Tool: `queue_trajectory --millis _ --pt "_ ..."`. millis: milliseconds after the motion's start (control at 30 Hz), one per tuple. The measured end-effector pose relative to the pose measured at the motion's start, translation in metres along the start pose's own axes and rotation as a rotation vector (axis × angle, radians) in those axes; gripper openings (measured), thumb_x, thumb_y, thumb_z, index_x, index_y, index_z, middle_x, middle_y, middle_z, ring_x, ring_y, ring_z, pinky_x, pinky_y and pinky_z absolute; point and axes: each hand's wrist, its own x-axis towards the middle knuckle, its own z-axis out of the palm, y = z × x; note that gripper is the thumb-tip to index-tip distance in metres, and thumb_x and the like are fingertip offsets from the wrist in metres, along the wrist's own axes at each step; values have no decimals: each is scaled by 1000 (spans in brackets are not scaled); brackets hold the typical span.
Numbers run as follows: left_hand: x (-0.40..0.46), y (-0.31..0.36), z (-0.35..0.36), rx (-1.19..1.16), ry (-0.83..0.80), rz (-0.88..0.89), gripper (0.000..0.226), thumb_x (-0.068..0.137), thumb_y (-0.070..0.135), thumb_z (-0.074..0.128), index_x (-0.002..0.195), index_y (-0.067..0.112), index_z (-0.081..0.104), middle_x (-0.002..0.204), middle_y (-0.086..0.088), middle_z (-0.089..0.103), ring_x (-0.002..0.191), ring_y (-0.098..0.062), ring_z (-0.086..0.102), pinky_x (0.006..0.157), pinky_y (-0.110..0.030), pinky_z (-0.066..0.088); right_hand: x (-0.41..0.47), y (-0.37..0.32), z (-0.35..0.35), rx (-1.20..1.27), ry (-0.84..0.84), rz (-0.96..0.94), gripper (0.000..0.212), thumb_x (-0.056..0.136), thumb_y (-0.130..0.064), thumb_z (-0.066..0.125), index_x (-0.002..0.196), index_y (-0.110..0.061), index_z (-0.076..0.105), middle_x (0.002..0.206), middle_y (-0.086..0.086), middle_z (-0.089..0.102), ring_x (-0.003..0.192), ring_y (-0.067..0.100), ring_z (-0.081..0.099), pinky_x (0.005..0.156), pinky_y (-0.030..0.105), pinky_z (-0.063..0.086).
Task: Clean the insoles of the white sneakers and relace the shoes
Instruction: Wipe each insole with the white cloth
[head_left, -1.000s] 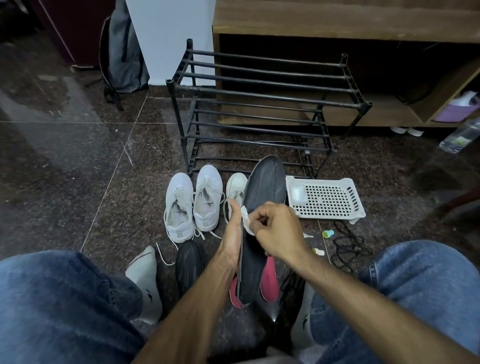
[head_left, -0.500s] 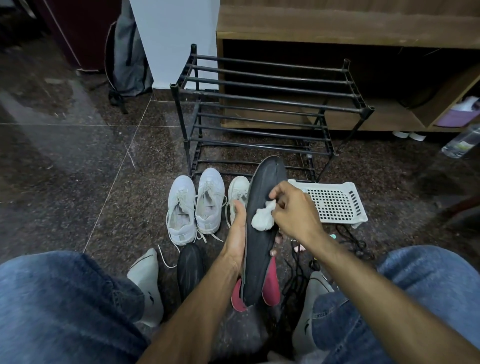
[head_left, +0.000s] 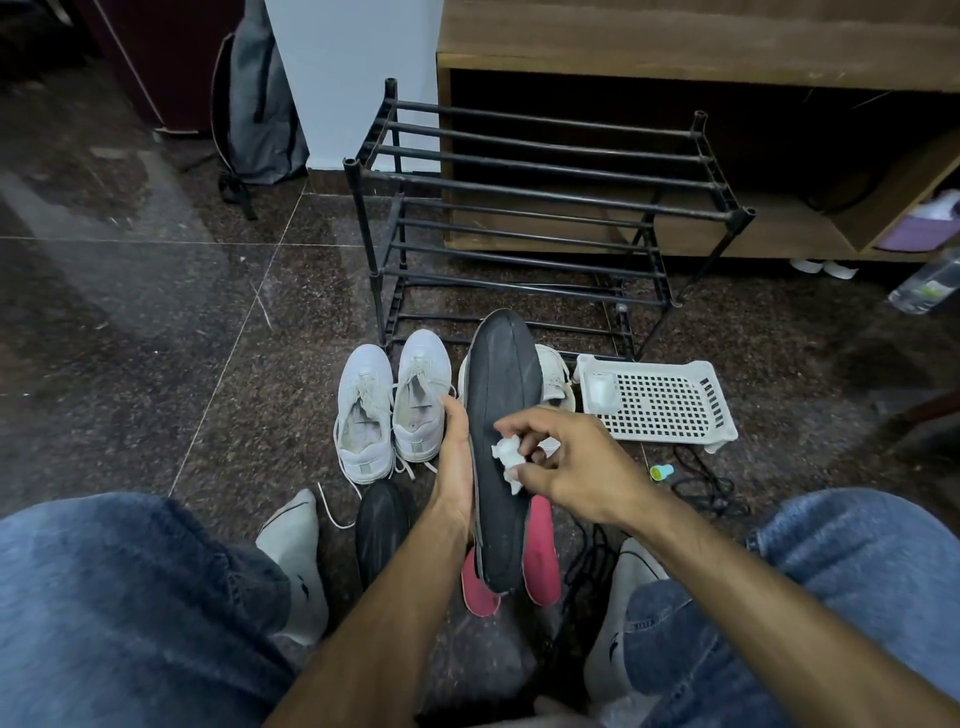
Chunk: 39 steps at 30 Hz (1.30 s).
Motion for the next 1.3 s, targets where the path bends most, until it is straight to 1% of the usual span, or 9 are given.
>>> queue_trajectory --millis 167,300,367,533,733,867,1000,1100,1300 --pt "-1 -6 2 86 18 -15 90 79 84 27 109 7 62 85 -14 56 62 -25 57 53 -30 47 11 -9 -7 -216 236 -99 48 81 -2 64 121 -28 62 98 -12 60 77 4 55 72 24 49" --pt "-4 -11 8 145 91 75 70 89 70 31 114 14 66 106 -8 65 93 -17 65 79 -32 51 18 -14 -6 -509 33 -203 78 78 4 56 144 -30 34 116 -9 44 91 12 57 73 33 54" --pt "-3 -9 8 170 72 91 53 98 61 16 101 31 59 96 6 61 77 0 65 72 -21 50 16 -10 1 -298 -1 -160 81 79 6 56 146 -32 32 118 -11 47 92 3 55 80 25 52" --pt "-2 -6 6 130 -17 -41 95 80 82 19 132 11 55 93 -11 70 63 -24 63 49 -28 49 20 3 8 324 332 91 54 80 9 66 121 -26 59 99 1 61 72 13 62 69 30 56" --pt "-5 -10 13 131 -23 -51 89 83 79 17 109 8 62 75 -12 69 55 -22 63 46 -27 50 24 6 5 -122 408 108 6 81 -23 77 86 -20 74 83 -9 59 69 13 56 69 36 52" --pt "-6 -4 11 173 29 -5 87 88 73 23 106 -2 64 89 -20 71 79 -25 71 64 -32 57 4 -2 16 -204 278 -50 7 86 -19 70 88 -20 76 83 -13 61 76 15 63 71 38 54" --pt "-5 -7 11 239 98 86 77 91 67 24 87 0 62 84 -22 64 76 -20 68 65 -27 56 5 -3 18 -358 245 -180 14 86 -19 60 86 -16 73 83 -3 61 71 21 62 63 39 53" --pt "-12 -13 21 198 -20 -81 94 78 84 23 99 2 65 72 -20 61 56 -27 59 47 -27 49 36 -4 -2 -450 356 -81 16 89 -20 57 85 -14 71 85 2 61 76 29 62 67 42 51" --pt "-12 -13 16 194 -118 -92 97 72 87 27 90 1 67 69 -19 59 55 -27 55 45 -27 43 38 -11 -4 -404 293 -83 11 88 -18 63 86 -15 73 84 0 63 75 20 60 70 40 52"
